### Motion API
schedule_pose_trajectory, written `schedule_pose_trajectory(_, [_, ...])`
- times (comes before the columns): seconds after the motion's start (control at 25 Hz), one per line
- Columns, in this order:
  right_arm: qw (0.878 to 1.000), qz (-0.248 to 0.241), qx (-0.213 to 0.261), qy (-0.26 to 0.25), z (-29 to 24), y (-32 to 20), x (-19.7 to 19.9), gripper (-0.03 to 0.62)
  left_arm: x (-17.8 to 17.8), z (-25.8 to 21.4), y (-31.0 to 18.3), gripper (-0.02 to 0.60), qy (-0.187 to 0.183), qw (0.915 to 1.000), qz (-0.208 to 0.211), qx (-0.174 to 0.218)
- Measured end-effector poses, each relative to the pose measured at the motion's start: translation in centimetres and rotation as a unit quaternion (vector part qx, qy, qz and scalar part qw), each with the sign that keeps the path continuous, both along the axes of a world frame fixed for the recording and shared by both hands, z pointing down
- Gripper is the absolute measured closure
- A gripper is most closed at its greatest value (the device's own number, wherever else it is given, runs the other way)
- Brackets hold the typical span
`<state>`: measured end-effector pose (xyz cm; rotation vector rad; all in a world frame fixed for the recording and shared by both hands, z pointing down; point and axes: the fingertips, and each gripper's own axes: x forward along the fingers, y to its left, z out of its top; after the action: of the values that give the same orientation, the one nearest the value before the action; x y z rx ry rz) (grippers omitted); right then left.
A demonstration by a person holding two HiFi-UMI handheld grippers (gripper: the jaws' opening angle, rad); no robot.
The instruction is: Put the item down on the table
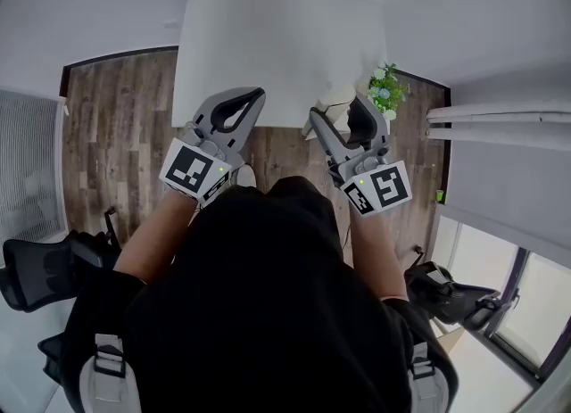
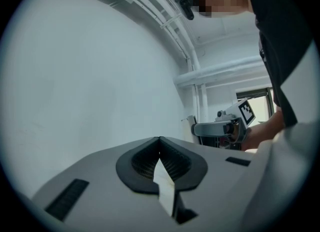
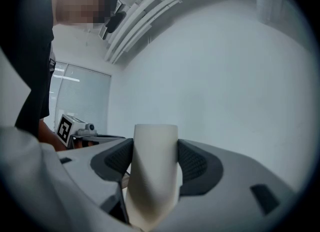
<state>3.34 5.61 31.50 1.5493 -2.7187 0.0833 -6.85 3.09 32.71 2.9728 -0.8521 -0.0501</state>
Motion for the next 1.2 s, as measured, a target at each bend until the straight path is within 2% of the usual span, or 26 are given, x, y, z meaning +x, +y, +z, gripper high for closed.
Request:
schedule_pose_trajectory(0.32, [1.000, -0.004, -0.020, 0.000, 1.6, -5.6, 3.2, 0.310, 2.6, 0.7, -4.5, 0.588, 0.003, 1.0000, -0.003, -0.004])
schedule_pose_trajectory(0.52, [0.998, -0.015, -0.059, -0.002, 3.8, -9.6, 6.0, 0.310, 5.3, 2.1, -6.8, 0.588, -0.021, 0.9996, -0.020, 0.004])
schedule_pose_trajectory(0.68, [0.996, -0.030, -0.079, 0.004, 4.9, -12.6, 7.6, 0.310, 6.8, 2.5, -8.7, 0.588, -0.026, 0.9986, -0.046, 0.002])
schedule_pose_trajectory(0.92, [0.990, -0.066, -0.121, 0.038, 8.4, -15.7, 8.5, 0.312, 8.1, 3.0, -11.0, 0.588, -0.037, 0.9958, -0.084, -0.003])
schedule_pose_trajectory(1.2, [0.979, -0.101, -0.153, 0.087, 12.4, -18.9, 7.6, 0.312, 8.2, 4.5, -13.3, 0.588, -0.030, 0.9948, -0.098, -0.003])
